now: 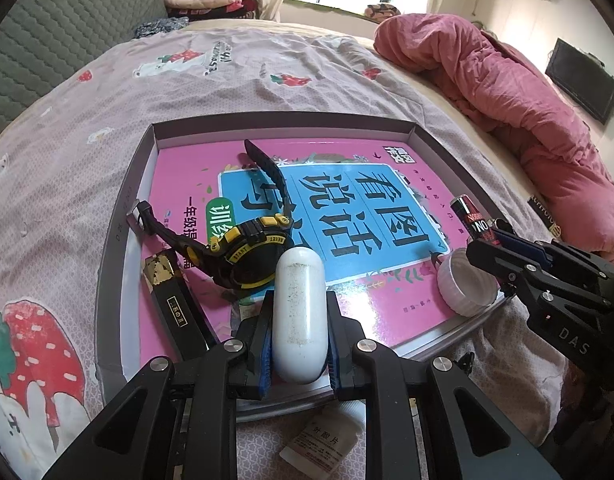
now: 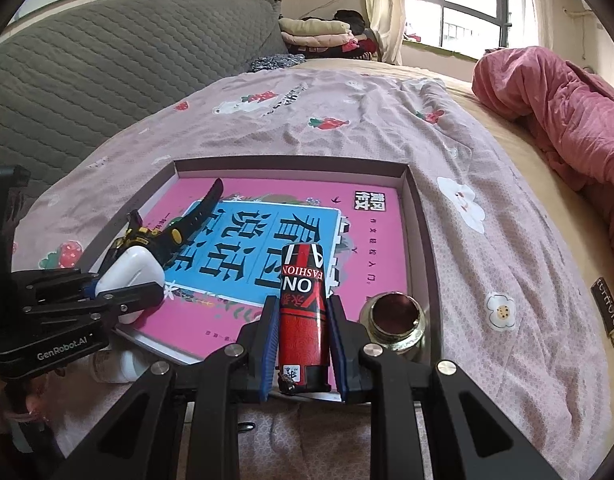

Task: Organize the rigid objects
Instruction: 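Lower the red lighter beside the brass cap with right gripper while left gripper carries the bottle over the tray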

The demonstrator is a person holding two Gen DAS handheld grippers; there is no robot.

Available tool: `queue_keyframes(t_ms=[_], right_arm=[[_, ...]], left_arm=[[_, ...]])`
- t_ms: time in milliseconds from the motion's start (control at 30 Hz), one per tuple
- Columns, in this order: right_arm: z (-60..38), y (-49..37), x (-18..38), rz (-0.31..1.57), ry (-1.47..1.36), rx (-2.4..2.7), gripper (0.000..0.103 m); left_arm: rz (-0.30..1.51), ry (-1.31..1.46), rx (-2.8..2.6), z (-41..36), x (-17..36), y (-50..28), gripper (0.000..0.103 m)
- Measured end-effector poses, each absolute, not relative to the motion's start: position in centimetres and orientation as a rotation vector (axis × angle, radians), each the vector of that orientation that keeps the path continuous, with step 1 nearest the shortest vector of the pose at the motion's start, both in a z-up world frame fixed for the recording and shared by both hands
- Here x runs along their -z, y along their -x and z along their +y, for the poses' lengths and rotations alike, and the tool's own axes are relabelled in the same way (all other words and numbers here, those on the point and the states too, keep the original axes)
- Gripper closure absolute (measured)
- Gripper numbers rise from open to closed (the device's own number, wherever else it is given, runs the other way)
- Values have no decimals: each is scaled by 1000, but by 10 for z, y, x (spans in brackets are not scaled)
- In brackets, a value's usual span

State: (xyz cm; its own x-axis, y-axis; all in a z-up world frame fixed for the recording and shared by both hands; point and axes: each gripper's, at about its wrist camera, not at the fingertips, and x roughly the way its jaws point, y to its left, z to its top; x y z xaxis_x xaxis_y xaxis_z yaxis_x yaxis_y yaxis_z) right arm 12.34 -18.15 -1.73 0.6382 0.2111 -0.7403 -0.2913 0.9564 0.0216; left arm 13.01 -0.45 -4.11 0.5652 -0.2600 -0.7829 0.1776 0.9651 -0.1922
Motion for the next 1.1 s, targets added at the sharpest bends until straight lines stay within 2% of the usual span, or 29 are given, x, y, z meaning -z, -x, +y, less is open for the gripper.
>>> queue_keyframes(t_ms=[1100], right_arm=[[-189, -127, 23, 860, 97, -244, 79]], left_arm=[[935, 95, 257, -4, 41, -131, 82]])
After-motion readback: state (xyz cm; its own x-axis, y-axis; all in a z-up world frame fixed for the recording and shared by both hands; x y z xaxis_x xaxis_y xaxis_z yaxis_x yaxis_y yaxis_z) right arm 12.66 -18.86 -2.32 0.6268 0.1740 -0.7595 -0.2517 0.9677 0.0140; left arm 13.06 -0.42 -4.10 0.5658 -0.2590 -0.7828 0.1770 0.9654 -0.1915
